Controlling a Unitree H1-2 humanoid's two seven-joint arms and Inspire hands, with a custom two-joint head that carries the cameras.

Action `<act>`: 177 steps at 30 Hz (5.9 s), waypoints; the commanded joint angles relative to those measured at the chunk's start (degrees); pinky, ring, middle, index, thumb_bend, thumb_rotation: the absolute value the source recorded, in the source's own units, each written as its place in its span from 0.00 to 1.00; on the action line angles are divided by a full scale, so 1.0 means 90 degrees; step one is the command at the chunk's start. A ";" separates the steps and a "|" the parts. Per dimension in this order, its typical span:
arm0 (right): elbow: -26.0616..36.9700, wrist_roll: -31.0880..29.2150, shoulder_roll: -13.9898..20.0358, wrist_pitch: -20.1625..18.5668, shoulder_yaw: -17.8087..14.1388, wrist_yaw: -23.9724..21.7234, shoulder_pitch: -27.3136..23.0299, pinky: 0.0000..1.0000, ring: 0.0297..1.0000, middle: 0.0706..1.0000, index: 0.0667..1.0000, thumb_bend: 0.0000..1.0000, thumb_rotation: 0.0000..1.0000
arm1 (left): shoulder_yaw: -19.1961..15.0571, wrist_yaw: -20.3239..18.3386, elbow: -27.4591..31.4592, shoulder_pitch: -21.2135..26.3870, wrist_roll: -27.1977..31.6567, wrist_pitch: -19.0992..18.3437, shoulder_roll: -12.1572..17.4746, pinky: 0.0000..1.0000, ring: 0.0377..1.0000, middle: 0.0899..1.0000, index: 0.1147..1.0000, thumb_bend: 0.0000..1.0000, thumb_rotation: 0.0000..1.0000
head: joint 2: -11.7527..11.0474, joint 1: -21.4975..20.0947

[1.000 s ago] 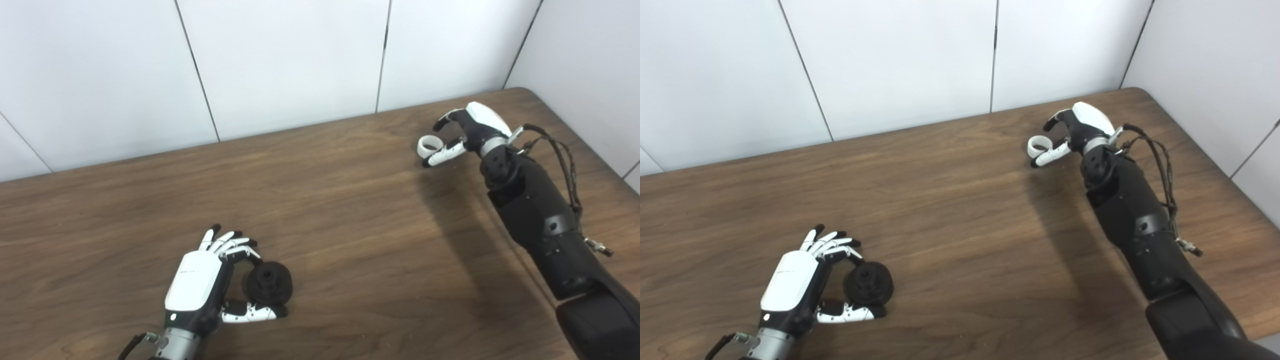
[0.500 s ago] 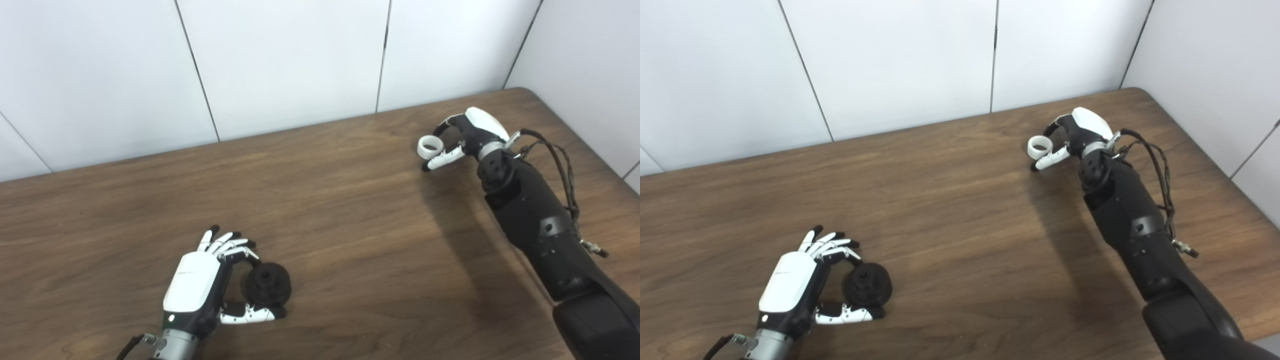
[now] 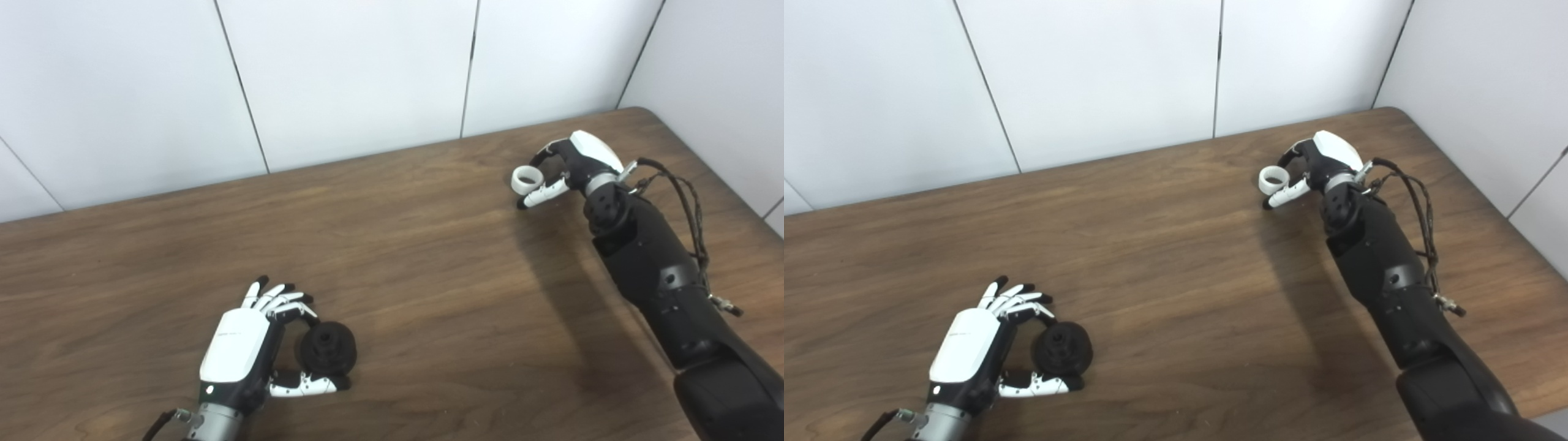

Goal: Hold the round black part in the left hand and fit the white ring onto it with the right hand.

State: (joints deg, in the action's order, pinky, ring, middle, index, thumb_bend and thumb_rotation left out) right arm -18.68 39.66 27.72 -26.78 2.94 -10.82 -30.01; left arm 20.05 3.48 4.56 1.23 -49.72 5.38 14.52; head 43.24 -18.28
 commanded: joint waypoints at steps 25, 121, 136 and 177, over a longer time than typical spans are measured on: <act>0.0085 -0.0216 0.0041 -0.0010 -0.0105 0.0268 -0.0262 0.99 0.89 0.78 0.45 0.54 0.15 | -0.0020 -0.0120 0.0052 -0.0083 -0.0080 -0.0091 0.0103 1.00 0.87 0.75 0.42 0.52 0.05 | 0.0045 0.0021; 0.5633 0.0445 -0.1153 0.0133 0.2126 -0.3327 0.0898 1.00 1.00 0.86 0.45 0.52 0.13 | 0.0620 0.0302 -0.0055 -0.0109 -0.0830 -0.0714 -0.0693 1.00 0.88 0.76 0.42 0.52 0.05 | 0.0282 0.2002; 0.5486 0.0315 -0.1312 0.0247 0.2214 -0.3192 0.0960 1.00 1.00 0.86 0.45 0.52 0.13 | 0.0674 0.0342 -0.0047 -0.0097 -0.0881 -0.0792 -0.0726 1.00 0.88 0.76 0.42 0.52 0.05 | 0.0332 0.2104; 0.5116 0.0386 -0.1506 0.0333 0.2277 -0.3049 0.1038 1.00 1.00 0.85 0.45 0.52 0.13 | 0.0723 0.0217 0.0180 -0.0117 -0.0825 -0.0964 -0.0794 1.00 0.88 0.76 0.42 0.52 0.05 | 0.0448 0.2247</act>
State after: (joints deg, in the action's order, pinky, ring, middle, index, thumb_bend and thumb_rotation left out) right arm 27.08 43.02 14.67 -24.74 23.68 -39.85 -19.48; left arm 25.83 6.13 5.74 0.59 -56.75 -3.49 7.64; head 47.20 1.93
